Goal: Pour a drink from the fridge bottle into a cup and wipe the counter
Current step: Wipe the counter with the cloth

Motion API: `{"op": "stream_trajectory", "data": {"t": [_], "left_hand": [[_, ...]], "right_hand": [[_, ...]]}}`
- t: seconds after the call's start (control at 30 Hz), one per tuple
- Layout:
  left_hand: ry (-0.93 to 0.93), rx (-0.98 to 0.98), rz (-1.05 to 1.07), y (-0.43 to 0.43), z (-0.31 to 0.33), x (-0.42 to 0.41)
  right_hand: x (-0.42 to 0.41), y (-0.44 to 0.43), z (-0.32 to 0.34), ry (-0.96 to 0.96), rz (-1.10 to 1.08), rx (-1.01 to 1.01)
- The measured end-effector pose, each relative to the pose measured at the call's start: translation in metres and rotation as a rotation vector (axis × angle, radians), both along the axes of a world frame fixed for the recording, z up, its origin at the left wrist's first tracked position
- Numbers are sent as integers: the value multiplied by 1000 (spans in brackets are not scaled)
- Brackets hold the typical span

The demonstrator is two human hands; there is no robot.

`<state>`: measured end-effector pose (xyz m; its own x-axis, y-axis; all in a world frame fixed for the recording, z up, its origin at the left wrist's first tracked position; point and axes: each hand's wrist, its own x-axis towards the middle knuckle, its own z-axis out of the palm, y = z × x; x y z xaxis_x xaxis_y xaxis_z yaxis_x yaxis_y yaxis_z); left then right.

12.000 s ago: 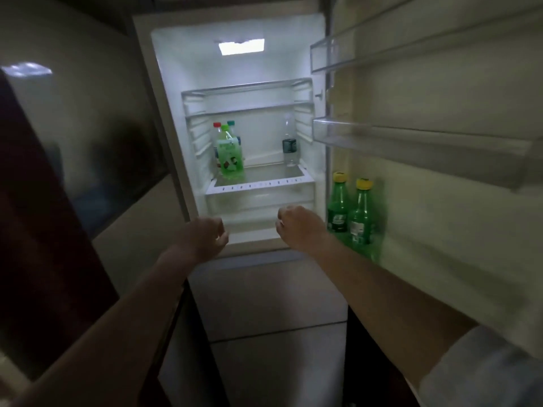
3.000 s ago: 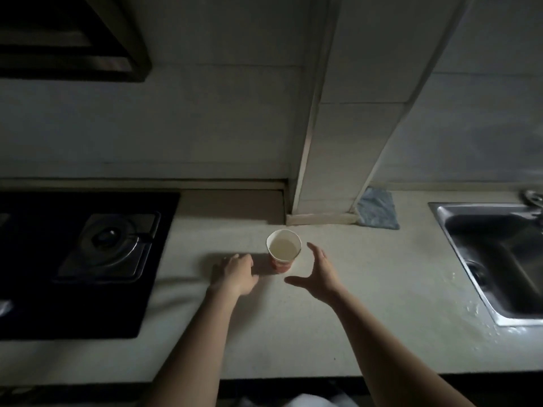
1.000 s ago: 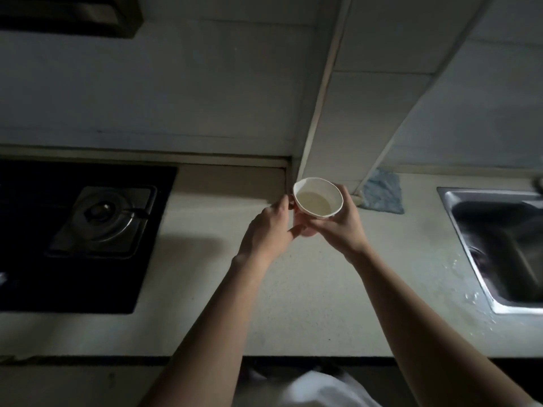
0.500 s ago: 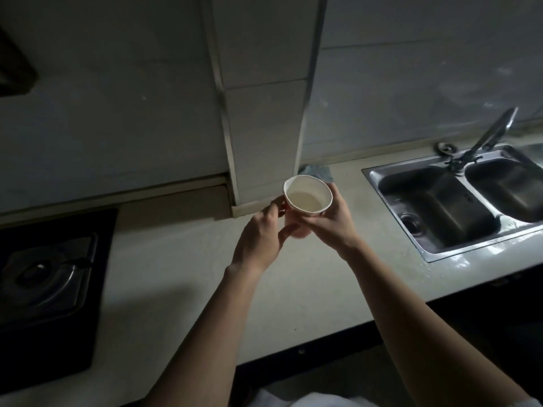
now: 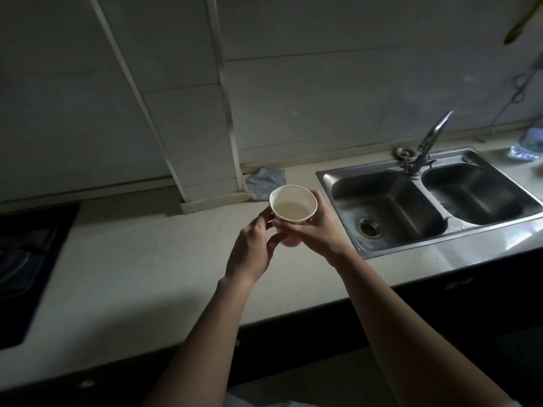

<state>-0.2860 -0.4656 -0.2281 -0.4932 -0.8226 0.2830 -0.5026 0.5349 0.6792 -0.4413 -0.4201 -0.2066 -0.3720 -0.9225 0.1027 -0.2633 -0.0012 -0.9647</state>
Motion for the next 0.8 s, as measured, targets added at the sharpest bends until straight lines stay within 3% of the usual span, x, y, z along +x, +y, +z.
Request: {"op": "stream_trajectory", "data": {"t": [0.33,0.8], "left_hand": [[-10,9,-68,9,-1,-54],[44,87,-174,-55,-24,-134]], "right_hand": [[-63,24,-2,13,53,42],[-133,-26,-21,36,-75,74]]}}
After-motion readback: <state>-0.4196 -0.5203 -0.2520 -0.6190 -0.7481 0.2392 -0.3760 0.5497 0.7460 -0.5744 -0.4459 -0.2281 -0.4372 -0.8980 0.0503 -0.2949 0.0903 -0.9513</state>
